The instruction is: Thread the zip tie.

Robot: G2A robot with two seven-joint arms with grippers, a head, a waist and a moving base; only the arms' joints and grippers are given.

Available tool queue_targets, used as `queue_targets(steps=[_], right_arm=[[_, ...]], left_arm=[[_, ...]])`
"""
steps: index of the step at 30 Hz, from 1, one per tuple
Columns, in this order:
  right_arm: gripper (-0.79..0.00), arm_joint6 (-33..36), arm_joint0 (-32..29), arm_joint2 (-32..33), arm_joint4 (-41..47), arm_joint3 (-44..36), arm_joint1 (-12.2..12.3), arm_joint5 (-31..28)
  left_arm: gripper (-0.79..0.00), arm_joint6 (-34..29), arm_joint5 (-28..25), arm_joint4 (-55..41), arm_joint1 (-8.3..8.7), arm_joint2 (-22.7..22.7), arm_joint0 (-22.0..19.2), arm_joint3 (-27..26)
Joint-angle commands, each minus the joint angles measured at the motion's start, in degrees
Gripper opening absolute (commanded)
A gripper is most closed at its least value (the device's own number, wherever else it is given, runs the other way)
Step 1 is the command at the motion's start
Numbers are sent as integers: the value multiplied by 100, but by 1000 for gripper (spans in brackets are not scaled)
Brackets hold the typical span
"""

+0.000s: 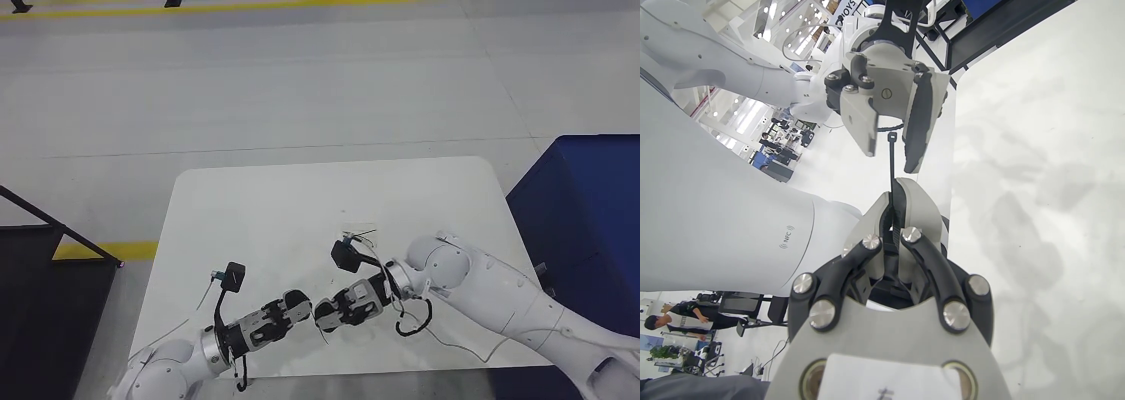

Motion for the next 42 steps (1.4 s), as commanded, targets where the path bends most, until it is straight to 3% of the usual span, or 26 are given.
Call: queue_targets(steps=[1, 5, 6, 7, 18, 21, 24, 28, 29, 35, 37, 42], right_arm=[[-785, 3, -12, 16, -16, -3, -9, 3], [-785, 14, -39, 57, -23, -8, -13, 14], [-717, 12, -48, 70, -17, -6, -10, 12], [0, 1, -57, 86, -9, -7, -4, 1], [0, -98, -160, 100, -14, -78, -10, 89], [0, -356, -344, 271, 673, 195, 15, 72], [0, 104, -459, 311, 1905, 366, 19, 104], [0, 1038, -595, 389, 3999, 397, -12, 1036], [0, 1268, -585, 425, 4181, 451, -24, 1266], [0, 1262, -606, 412, 4189, 407, -28, 1316], [0, 1290, -684, 357, 4076, 195, -58, 1659], [0, 1504, -926, 342, 4857, 166, -227, 2174]], left_arm=[[-785, 22, 20, 34, 3, 26, -11, 1], [-785, 61, 30, 67, 12, 51, -23, -2], [-785, 82, 21, 76, 14, 51, -21, -5], [-785, 111, 9, 82, 17, 47, -15, -9], [-785, 369, -201, -230, 34, -120, 83, 10], [-785, 755, -508, -360, 21, -199, 119, -92], [-785, 1052, -1223, -624, 6, -171, 226, 18], [-785, 1346, -2063, -812, -20, -85, 226, 265], [-785, 1346, -2063, -812, -20, -85, 226, 265], [-785, 1346, -2063, -812, -20, -85, 226, 265], [-785, 1380, -2055, -831, -24, -70, 213, 220], [-785, 1909, -2615, -775, -93, 73, 138, 237]])
